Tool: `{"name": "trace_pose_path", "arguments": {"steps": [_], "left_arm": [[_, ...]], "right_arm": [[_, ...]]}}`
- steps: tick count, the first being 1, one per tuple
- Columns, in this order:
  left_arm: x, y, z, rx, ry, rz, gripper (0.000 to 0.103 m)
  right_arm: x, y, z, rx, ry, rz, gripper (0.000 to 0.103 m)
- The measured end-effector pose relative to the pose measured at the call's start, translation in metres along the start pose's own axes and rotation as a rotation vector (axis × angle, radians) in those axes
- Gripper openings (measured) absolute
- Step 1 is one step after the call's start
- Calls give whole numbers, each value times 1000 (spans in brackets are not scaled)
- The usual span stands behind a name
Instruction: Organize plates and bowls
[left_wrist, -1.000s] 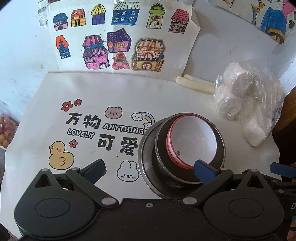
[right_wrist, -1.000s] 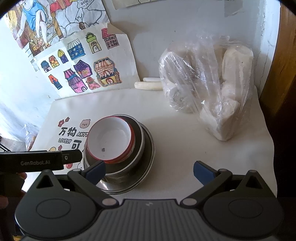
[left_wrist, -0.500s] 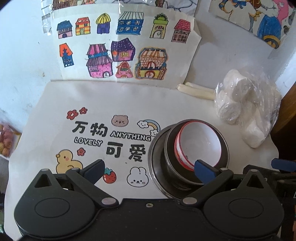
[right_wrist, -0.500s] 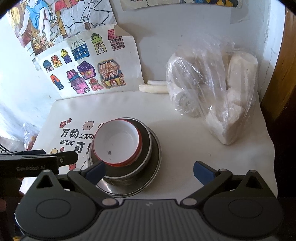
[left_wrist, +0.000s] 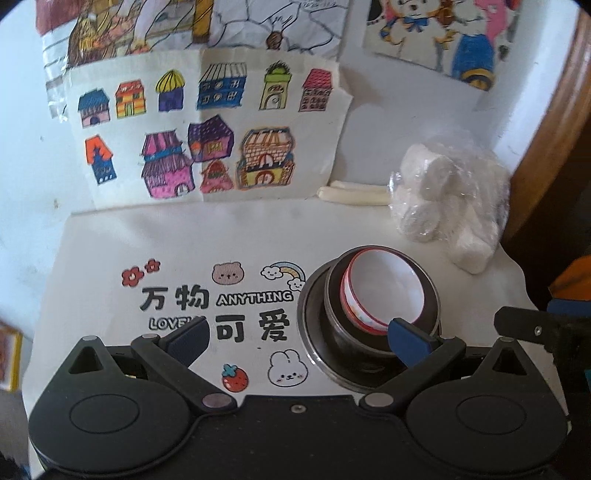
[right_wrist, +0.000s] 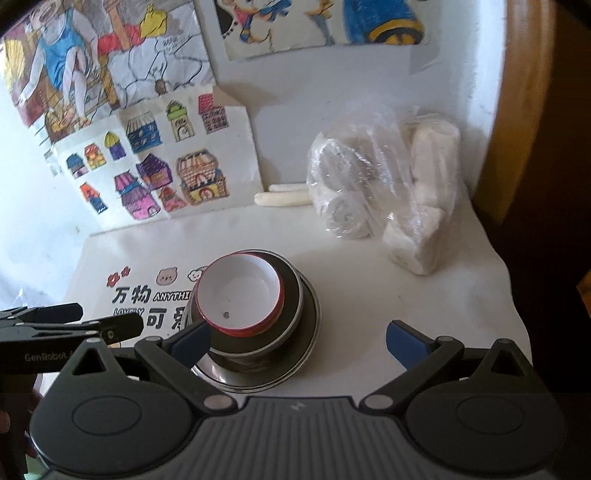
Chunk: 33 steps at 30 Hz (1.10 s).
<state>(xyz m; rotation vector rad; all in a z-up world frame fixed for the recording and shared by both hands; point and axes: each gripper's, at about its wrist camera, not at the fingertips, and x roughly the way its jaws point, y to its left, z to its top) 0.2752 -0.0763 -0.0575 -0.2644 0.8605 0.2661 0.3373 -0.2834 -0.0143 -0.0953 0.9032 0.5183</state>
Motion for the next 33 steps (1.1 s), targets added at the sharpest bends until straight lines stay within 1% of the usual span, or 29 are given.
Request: {"name": "trace_pose_path", "arguments": {"steps": [7,13,20,29,33], "left_arm": [[-23,14,-13,82,-51,-46,102],[-44,27,-32,128,-79,-77,102],[-74,46,-61,163,-123,-106,102],[-109,72,-93,188,-169,-146,102],[-120,80,-102,191,-188,-141,102]], "right_arm": [[-25,23,-29,58,-55,-55,103],[-50,42,-57,82,-99,-79,103],[-82,71,-89,88,-142,-97,103],[-112,101,-127,79,-169,-118,103],[-123,111,-140,65,-190,-134,103]]}}
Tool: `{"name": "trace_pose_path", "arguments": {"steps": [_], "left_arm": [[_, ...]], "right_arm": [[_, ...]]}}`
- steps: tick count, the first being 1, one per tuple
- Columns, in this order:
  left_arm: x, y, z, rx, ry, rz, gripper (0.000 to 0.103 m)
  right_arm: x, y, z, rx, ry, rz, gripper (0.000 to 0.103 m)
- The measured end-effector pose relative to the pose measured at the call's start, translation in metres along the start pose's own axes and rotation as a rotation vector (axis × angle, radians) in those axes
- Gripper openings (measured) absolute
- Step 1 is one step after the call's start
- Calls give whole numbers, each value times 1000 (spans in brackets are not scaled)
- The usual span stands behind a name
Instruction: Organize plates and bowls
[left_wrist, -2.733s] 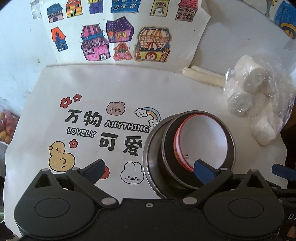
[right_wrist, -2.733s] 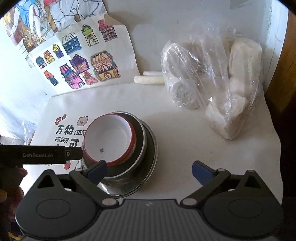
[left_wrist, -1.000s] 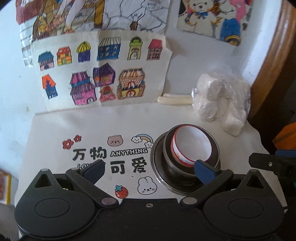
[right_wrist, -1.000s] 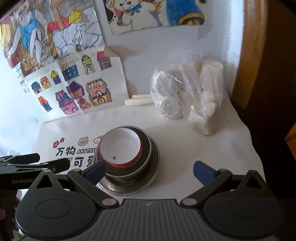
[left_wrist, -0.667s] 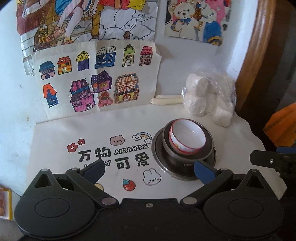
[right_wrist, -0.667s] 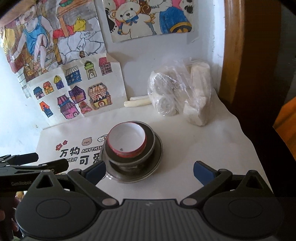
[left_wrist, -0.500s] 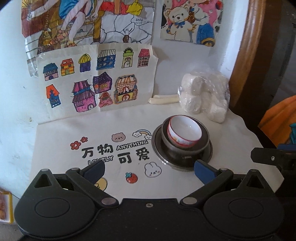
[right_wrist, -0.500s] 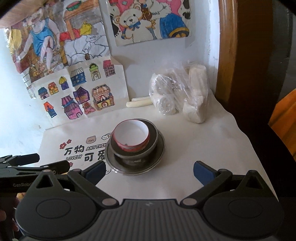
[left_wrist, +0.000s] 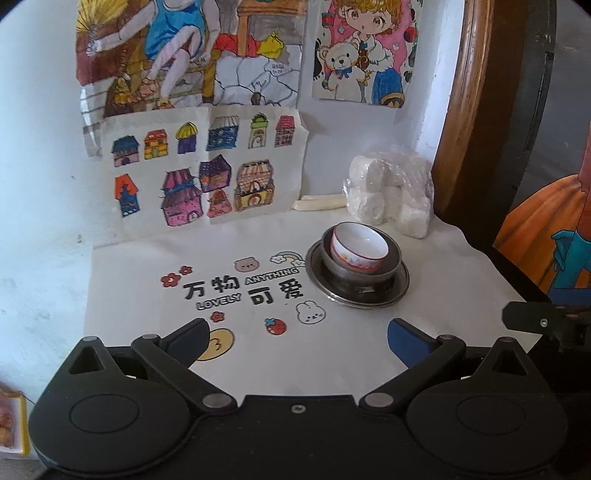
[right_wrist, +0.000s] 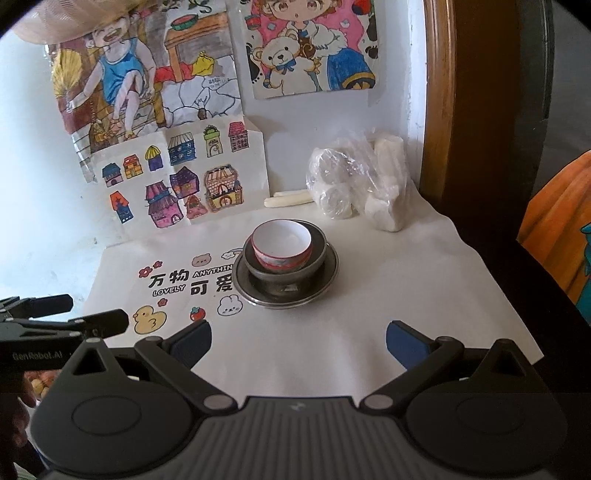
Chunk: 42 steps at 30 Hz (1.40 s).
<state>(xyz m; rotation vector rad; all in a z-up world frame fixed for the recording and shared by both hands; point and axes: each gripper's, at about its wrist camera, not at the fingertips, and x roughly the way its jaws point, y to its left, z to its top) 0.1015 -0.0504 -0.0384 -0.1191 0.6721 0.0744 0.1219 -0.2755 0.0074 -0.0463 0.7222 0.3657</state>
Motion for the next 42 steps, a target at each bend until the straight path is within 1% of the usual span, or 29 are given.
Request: {"name": "trace_pose_path", "arguments": {"steps": [6,12,21,25,29,33,42], "left_arm": [[-18,5,-12,11,-41,7,102],[-25,7,-23,0,-28,-6,102],[-29,-5,-37,19,-9,-34,102],[-28,-8,-36,8,-3,-46,102],[-26,-12,-35,25,-5,-55,102],[-24,-13,-33,33,2,-53,102],[-21,-12,-31,21,6,-50,102]], "right_arm": [[-21,5,-12,-31,-47,-4,103],[-27,4,-28,-14,-32,0,103],[-38,0,-49,11,-26,-18,103],[-41,-3,-51,15,-27,-22,103],[-41,-6,-50,20,-28,-23,103],[-36,-11,-49,37,-16,-11,103],[-29,-9,-43,27,-1,5,103]]}}
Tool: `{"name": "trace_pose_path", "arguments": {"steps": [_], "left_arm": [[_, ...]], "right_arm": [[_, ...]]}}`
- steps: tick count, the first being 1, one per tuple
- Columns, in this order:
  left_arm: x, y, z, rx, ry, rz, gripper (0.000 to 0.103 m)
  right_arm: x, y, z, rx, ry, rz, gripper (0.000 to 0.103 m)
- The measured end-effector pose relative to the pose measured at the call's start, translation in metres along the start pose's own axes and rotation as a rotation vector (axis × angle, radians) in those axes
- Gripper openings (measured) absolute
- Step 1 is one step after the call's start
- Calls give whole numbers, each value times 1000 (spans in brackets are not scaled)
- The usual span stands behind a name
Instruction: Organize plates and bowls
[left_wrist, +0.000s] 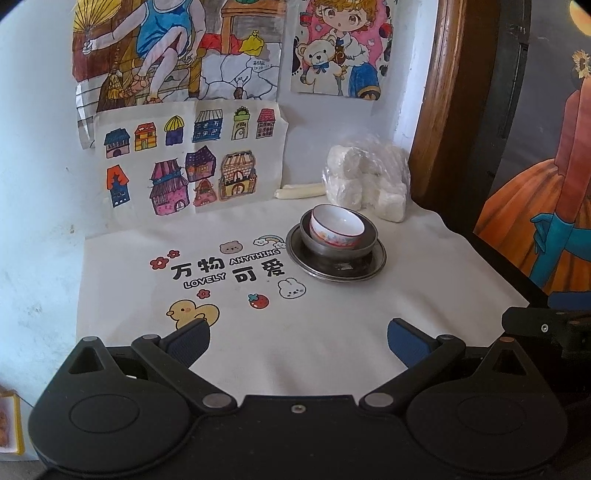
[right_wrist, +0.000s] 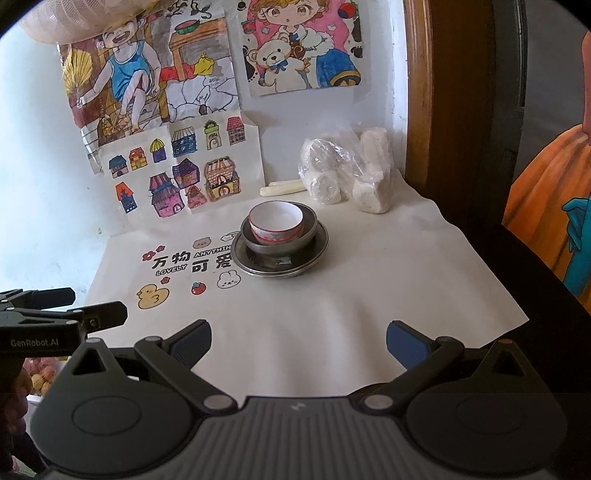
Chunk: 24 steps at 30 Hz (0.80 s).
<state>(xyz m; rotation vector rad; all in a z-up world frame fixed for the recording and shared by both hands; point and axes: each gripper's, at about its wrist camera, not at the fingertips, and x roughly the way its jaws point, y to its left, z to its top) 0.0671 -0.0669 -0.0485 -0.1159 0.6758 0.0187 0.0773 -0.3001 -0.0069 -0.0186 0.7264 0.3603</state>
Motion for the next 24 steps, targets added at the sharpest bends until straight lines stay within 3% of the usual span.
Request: {"name": "trace_pose_path", "arguments": {"steps": [24], "left_arm": [[10,5,3,-16,17,-10,102]], "right_arm": [[11,3,5,1,29,-4,103]]}}
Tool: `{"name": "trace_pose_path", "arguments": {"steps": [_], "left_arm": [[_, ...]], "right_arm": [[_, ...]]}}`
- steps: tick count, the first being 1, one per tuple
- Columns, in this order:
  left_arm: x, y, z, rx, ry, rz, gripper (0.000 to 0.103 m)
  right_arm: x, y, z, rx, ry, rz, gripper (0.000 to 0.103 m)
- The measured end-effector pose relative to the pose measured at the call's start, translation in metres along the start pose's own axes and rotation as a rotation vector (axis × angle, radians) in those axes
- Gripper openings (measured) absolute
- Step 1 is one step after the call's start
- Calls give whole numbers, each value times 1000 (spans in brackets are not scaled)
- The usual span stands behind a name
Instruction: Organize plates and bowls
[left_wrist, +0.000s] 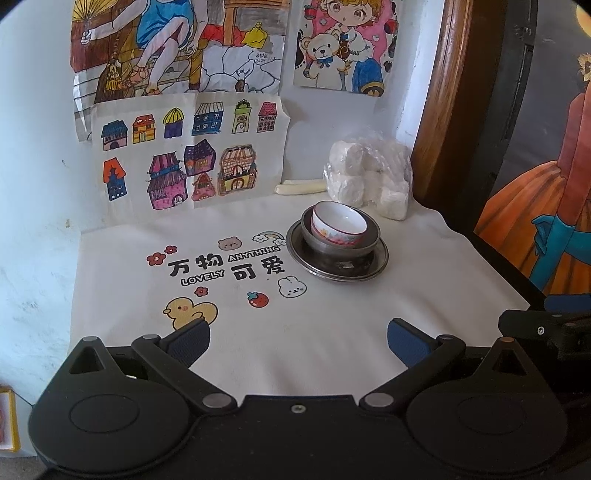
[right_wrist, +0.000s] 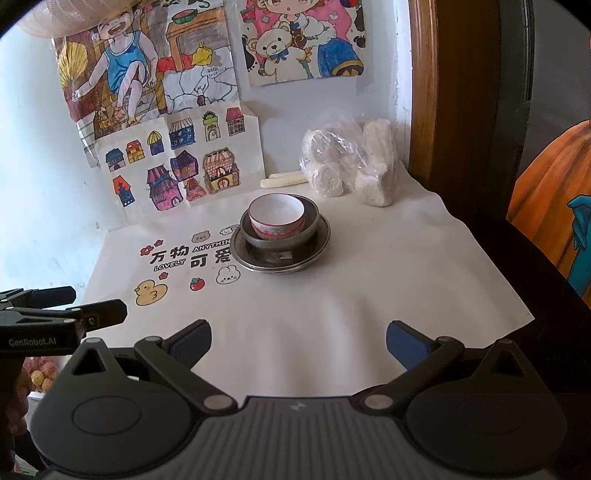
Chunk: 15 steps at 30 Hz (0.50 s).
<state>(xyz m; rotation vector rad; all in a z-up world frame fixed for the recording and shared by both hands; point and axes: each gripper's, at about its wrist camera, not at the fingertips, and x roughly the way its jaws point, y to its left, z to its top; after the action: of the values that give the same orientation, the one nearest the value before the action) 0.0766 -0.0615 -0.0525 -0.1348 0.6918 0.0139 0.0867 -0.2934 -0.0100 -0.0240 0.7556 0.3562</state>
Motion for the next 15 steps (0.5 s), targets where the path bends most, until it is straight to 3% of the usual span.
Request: {"name": "trace_pose_path", "arguments": {"steps": [15], "left_arm": [[2,1,1,-6,2,-7,102]], "right_arm": [[4,2,3,-12,14,0,103]]}}
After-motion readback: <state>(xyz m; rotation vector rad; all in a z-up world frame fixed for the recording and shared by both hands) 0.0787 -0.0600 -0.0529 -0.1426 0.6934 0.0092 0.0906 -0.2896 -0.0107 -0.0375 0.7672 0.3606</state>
